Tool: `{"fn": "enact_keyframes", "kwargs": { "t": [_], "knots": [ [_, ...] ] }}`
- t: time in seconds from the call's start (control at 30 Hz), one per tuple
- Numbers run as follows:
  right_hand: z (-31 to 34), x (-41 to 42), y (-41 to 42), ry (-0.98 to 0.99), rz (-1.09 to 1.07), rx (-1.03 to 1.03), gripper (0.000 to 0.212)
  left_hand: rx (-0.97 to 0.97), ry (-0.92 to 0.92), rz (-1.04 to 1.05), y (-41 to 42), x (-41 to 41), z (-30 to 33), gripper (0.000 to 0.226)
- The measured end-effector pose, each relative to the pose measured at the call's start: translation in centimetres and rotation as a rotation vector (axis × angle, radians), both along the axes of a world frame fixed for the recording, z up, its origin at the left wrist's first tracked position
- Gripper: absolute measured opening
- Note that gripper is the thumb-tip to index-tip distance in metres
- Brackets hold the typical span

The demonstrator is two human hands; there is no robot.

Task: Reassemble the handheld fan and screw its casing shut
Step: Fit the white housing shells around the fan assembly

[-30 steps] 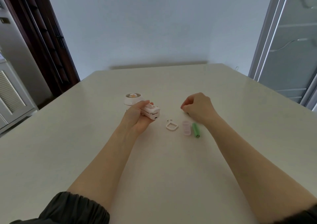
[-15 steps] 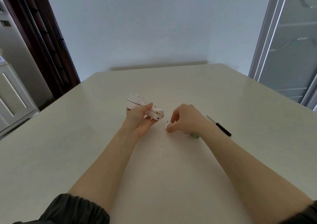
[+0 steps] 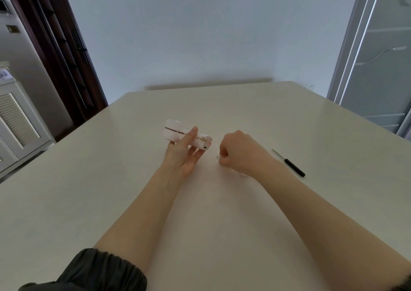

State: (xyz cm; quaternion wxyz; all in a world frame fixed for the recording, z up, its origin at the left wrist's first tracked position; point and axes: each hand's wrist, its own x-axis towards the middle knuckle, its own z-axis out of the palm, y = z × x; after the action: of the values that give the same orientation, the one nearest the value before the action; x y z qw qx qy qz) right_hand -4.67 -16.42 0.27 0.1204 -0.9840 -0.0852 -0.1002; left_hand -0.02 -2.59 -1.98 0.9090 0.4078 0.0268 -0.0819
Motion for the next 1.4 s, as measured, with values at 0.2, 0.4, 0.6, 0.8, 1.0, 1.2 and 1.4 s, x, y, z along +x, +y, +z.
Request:
{"fn": "enact_keyframes", "kwargs": {
  "t": [0.2,0.4,0.6,0.8,1.0,1.2,1.4],
  "knots": [
    [1.0,-0.2,-0.8,-0.155,0.105,0.477,0.011,-0.070,0.041,0.035,0.1,-0.1,0.2,0.012],
    [0.8,0.0,-0.3,-0.302,0.120,0.653,0.007,-0.087,0.041,0.066,-0.1,-0.1,0.4,0.013],
    [0.4,-0.1,0.4,-0.354,0.157,0.661,0.008,-0.083,0.056,0.065,-0.2,-0.3,0.5,0.015],
    [0.1,-0.1,0.8,-0.388,0.158,0.597,0.009,-0.118,0.061,0.065,-0.3,-0.5,0.7,0.013],
    [0.1,-0.3,1.2,-0.421,0.162,0.517,0.012,-0.153,0.098,0.085,-0.3,-0.8,1.0,0.012],
    [-0.1,-0.3,1.7,-0.447,0.162,0.408,0.018,-0.178,0.128,0.071,-0.6,-1.3,1.2,0.013],
    [0.0,-0.4,1.6,-0.424,0.175,0.359,0.017,-0.195,0.137,0.080,-0.4,-1.3,1.2,0.013]
  ]
}}
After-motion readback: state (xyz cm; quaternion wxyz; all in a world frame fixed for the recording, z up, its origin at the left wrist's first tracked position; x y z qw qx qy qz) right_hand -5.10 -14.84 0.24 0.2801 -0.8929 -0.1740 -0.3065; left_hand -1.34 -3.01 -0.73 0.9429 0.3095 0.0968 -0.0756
